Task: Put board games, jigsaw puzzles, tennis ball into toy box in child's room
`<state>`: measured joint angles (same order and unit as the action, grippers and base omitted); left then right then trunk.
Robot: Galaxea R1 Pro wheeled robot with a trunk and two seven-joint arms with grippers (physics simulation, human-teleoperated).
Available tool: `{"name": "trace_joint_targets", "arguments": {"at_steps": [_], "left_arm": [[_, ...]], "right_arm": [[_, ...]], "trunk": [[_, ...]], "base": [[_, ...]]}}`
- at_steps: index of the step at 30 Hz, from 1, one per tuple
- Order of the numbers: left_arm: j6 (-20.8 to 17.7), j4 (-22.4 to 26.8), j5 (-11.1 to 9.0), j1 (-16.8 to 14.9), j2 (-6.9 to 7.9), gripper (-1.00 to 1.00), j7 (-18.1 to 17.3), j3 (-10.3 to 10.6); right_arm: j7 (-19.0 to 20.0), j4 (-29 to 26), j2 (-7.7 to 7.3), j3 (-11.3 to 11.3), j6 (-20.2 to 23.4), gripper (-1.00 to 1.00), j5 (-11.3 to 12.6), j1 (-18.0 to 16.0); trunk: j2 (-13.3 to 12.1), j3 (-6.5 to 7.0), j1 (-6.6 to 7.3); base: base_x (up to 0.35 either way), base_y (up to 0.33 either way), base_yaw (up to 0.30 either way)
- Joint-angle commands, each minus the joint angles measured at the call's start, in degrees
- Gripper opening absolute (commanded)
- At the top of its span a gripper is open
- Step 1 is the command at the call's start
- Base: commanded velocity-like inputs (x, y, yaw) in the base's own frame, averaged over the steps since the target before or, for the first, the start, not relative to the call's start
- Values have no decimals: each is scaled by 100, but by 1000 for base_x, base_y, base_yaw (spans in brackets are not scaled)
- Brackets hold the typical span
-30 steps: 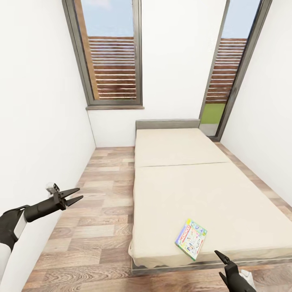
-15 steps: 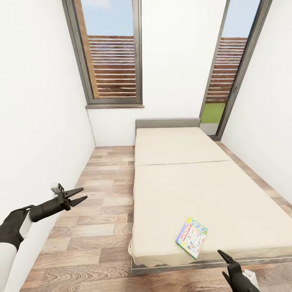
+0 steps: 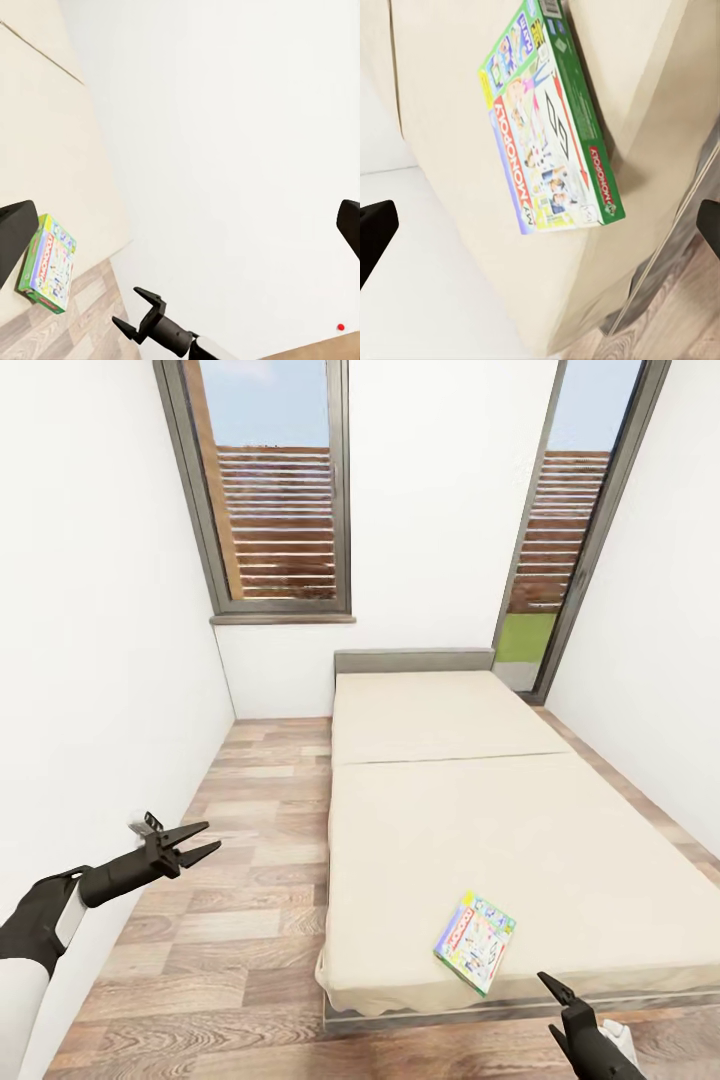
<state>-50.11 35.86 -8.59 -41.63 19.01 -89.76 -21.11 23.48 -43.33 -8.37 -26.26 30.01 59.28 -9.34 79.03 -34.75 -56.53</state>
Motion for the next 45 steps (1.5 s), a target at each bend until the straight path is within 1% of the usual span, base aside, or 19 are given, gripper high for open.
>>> {"name": "trace_joint_targets", "arguments": {"at_steps": [1, 7, 9, 20, 22, 25, 28, 33, 45], "left_arm": [[-60, 0, 6, -3, -1, 100, -24, 0], [-60, 0, 7, -3, -9, 100, -24, 2], [-60, 0, 7, -3, -11, 100, -24, 2], [-52, 0, 15, 0, -13, 100, -24, 2], [-52, 0, 15, 0, -14, 100, -24, 2], [-52, 0, 15, 3, -18, 100, -24, 2], [-46, 0, 15, 5, -20, 100, -24, 2], [-30, 0, 15, 28, -20, 100, -24, 2], [-17, 0, 16, 75, -20, 100, -24, 2]], "right_arm": [[5, 0, 5, -22, 35, 100, 33, -5], [7, 7, 11, -27, -43, 100, 46, -8], [7, 5, 36, -28, -67, 100, 48, -19], [61, 4, 61, -28, -34, 100, 99, -66], [76, 3, 62, -26, -19, 100, 172, -67], [169, 3, 40, -20, 2, 100, 396, -66], [253, 1, 26, -13, 10, 100, 548, -62], [290, 6, 26, -11, 20, 100, 609, -60], [299, 8, 58, 25, 37, 100, 620, -59]], "trunk": [[44, -24, -22], [285, -131, -154], [365, -167, -198], [806, -365, -440], [887, -401, -484], [1007, -454, -549], [1127, -508, -615], [1328, -598, -725], [1809, -814, -989]], "base": [[0, 0, 0], [0, 0, 0], [0, 0, 0], [0, 0, 0], [0, 0, 0], [0, 0, 0], [0, 0, 0], [0, 0, 0], [0, 0, 0]]}}
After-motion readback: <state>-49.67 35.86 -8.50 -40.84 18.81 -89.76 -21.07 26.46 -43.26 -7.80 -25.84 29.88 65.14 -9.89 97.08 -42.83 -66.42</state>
